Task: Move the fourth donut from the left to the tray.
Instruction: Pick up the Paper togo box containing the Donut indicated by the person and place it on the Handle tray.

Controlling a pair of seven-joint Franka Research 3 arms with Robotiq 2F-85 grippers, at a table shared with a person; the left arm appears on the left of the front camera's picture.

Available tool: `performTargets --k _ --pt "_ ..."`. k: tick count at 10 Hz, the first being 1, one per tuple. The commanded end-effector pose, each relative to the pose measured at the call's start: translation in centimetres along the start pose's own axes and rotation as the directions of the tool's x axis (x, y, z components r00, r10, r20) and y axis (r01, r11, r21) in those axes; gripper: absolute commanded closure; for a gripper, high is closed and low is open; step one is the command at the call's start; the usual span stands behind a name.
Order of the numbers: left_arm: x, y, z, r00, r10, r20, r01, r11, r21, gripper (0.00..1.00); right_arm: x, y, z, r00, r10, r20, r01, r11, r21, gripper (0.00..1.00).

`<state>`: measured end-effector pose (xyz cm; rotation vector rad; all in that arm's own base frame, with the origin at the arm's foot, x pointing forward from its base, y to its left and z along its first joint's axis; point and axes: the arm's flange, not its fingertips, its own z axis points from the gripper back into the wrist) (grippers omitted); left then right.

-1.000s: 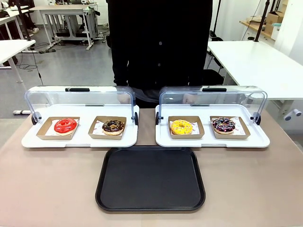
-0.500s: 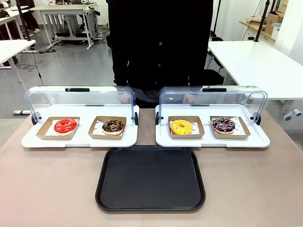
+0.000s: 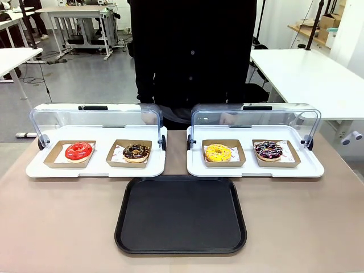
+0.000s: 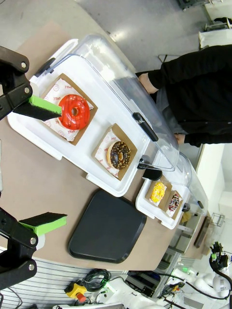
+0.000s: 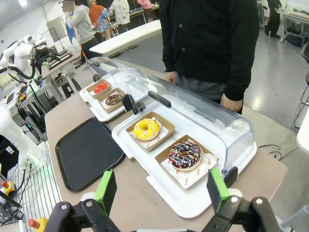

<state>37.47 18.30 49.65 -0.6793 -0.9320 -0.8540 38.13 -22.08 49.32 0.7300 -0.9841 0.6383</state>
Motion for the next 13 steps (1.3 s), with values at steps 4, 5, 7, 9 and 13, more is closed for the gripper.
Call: performTargets --k 4,5,7,9,13 --pt "0.1 0.22 0.05 0.999 -0.022 0.025 0.022 1.0 -0.003 0.0 0.15 -0.09 -0.14 0.999 0.028 0.033 -0.028 1.0 0.0 0.0" --pt "0.1 0.22 0.05 0.999 -0.022 0.025 0.022 1.0 -0.003 0.0 0.15 -0.09 -0.14 0.999 0.028 0.033 -0.028 1.0 0.0 0.0" --pt "0.1 0.22 0.05 0.999 -0.022 0.025 0.022 1.0 -0.003 0.0 0.15 -0.09 -0.14 0.999 0.028 0.033 -0.028 1.0 0.0 0.0" --pt "0.1 0.22 0.05 0.999 -0.022 0.025 0.022 1.0 -0.003 0.0 0.15 -0.09 -0.14 0.999 0.028 0.033 -0.028 1.0 0.0 0.0" --pt "0.1 0.22 0.05 0.999 -0.022 0.025 0.022 1.0 -0.003 0.0 0.15 -0.09 -0.14 0.999 0.028 0.033 -0.028 1.0 0.0 0.0"
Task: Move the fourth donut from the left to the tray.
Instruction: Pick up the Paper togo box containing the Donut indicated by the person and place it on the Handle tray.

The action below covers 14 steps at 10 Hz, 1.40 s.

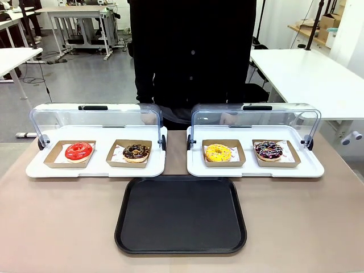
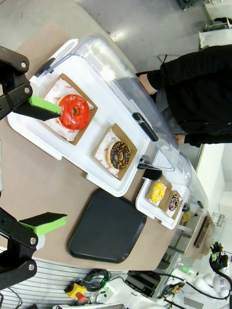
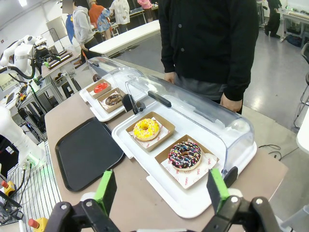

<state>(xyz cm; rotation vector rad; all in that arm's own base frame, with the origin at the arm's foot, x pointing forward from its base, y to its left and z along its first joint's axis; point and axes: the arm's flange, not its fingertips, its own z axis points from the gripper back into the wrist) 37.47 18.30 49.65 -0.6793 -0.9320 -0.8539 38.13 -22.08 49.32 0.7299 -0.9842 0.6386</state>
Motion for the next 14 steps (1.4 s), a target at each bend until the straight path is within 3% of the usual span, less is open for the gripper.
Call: performTargets --k 1,14 --pt "0.1 0.22 0.05 0.999 -0.022 0.025 0.022 1.0 -0.003 0.0 0.16 -0.08 -0.14 0.999 0.028 0.033 -0.028 1.0 0.0 0.0" --pt "0.1 0.22 0.05 0.999 -0.022 0.025 0.022 1.0 -0.003 0.0 0.16 -0.08 -0.14 0.999 0.028 0.033 -0.028 1.0 0.0 0.0"
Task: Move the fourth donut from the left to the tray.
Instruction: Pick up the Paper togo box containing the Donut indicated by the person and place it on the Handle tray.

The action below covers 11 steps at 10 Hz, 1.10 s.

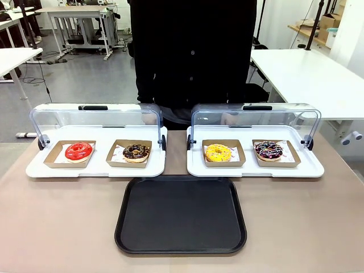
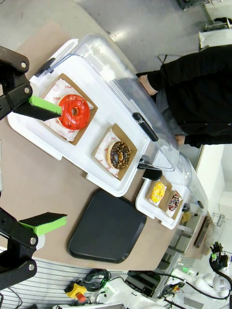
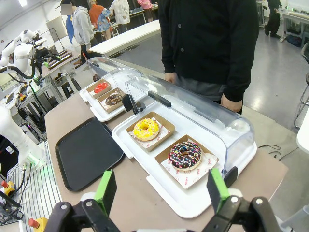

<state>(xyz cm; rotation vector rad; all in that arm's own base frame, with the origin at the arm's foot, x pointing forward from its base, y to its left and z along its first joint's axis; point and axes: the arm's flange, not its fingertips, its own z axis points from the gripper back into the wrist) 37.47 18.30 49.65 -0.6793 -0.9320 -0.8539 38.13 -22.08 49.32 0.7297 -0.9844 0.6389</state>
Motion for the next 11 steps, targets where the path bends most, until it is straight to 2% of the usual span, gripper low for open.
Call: performTargets --k 1,11 --pt "0.1 0.22 0.05 0.999 -0.022 0.025 0.022 1.0 -0.003 0.0 0.16 -0.08 -0.14 0.999 0.027 0.033 -0.027 1.0 0.0 0.0" --pt "0.1 0.22 0.05 0.999 -0.022 0.025 0.022 1.0 -0.003 0.0 0.16 -0.08 -0.14 0.999 0.027 0.033 -0.027 1.0 0.0 0.0"
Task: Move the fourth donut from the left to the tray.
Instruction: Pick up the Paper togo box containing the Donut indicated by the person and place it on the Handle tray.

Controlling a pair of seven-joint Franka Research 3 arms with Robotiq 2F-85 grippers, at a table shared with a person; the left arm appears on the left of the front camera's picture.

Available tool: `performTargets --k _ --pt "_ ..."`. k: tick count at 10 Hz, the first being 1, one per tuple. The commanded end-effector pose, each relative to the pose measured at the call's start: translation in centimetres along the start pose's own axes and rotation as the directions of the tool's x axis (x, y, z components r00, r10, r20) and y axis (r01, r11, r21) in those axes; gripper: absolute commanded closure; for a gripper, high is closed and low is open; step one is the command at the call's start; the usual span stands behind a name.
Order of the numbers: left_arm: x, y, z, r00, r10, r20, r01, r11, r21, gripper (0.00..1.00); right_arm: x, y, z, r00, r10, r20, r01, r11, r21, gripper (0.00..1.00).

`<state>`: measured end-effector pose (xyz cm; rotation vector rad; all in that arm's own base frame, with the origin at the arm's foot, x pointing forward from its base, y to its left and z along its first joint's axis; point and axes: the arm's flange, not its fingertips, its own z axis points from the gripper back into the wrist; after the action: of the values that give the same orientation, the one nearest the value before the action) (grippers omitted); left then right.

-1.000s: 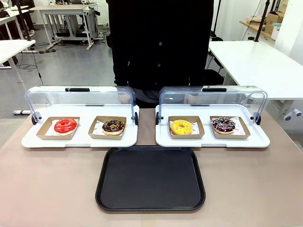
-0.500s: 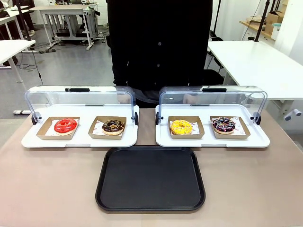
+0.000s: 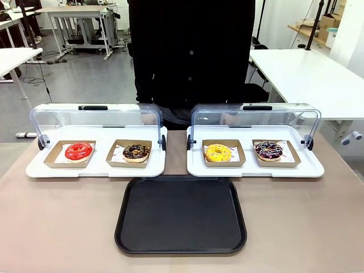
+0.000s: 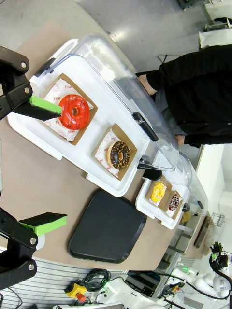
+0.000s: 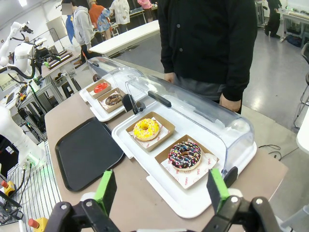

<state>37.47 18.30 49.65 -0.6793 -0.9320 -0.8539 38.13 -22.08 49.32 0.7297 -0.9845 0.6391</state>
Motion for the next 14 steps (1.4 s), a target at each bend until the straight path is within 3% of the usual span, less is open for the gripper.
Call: performTargets --k 1,14 --pt "0.1 0.22 0.05 0.999 -0.022 0.025 0.022 1.0 -0.003 0.0 0.16 -0.08 -0.14 0.999 0.027 0.033 -0.027 1.0 0.0 0.0" --pt "0.1 0.22 0.05 0.999 -0.022 0.025 0.022 1.0 -0.003 0.0 0.16 -0.08 -0.14 0.999 0.027 0.033 -0.027 1.0 0.0 0.0"
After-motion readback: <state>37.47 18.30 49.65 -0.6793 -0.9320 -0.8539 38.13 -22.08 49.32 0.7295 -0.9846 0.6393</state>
